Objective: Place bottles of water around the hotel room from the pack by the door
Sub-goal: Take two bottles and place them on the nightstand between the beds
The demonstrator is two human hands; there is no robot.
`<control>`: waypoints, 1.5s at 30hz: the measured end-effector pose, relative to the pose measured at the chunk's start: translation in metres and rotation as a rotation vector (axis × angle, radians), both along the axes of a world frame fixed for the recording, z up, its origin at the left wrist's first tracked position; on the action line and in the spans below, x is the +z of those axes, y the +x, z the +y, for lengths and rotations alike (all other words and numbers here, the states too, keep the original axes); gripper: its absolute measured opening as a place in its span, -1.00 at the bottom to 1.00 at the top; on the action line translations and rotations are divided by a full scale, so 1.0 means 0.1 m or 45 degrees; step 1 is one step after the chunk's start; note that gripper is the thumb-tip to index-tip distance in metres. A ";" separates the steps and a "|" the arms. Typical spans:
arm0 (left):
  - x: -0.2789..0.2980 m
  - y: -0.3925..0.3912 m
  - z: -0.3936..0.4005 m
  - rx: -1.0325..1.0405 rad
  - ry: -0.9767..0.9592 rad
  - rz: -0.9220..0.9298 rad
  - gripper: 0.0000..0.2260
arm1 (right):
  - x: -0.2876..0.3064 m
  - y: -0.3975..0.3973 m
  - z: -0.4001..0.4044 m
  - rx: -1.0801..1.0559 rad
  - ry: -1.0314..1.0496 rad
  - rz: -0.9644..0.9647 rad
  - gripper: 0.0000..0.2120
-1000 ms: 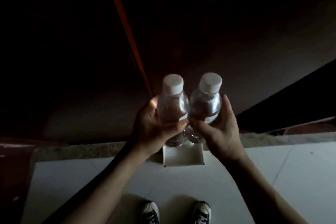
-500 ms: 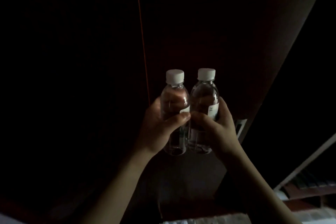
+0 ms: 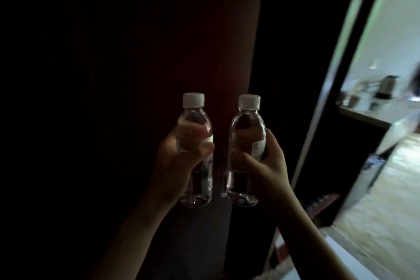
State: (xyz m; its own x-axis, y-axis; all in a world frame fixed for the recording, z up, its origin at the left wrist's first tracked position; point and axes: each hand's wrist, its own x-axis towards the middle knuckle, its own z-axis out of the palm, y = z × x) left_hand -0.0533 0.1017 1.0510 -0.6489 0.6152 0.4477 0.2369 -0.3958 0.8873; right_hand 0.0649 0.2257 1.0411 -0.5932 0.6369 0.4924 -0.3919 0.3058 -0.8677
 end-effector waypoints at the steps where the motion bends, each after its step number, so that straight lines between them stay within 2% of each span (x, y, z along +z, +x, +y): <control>1: 0.02 0.09 0.14 -0.057 0.000 -0.005 -0.68 | 0.01 0.16 0.09 -0.077 -0.002 0.012 -0.60; 7: 0.15 1.01 1.09 -0.409 0.020 0.011 -0.49 | 0.07 1.40 0.75 -0.505 -0.059 0.078 -0.56; 10: 0.22 1.58 1.61 -0.571 -0.001 0.050 -0.57 | 0.14 2.11 1.03 -0.703 -0.071 0.056 -0.46; 13: 0.28 2.17 2.13 -0.741 -0.007 0.026 -0.72 | 0.16 2.84 1.30 -0.936 -0.062 0.003 -0.46; 18: 0.33 3.09 2.87 -0.906 -0.005 0.015 -0.63 | 0.21 3.95 1.76 -1.167 -0.082 0.034 -0.59; 22: 0.28 3.59 3.36 -0.974 -0.010 -0.010 -0.68 | 0.22 4.52 2.12 -1.242 -0.044 0.038 -0.49; 25: 0.28 3.84 3.70 -1.013 -0.046 -0.013 -0.72 | 0.18 4.76 2.41 -1.296 -0.031 0.023 -0.35; 31: 0.21 4.01 4.56 -1.064 -0.022 0.038 -0.60 | 0.02 4.91 3.23 -1.322 -0.076 0.041 -0.51; 36: 0.04 3.93 5.59 -1.039 -0.042 -0.002 -0.70 | -0.15 4.85 4.18 -1.393 -0.102 -0.007 -0.39; 41: 0.06 3.79 6.83 -1.034 -0.029 -0.044 -0.80 | -0.11 4.74 5.31 -1.516 -0.115 -0.059 -0.48; 45: 0.14 3.89 7.73 -1.112 -0.045 -0.013 -0.67 | 0.00 4.78 6.13 -1.596 -0.107 -0.115 -0.41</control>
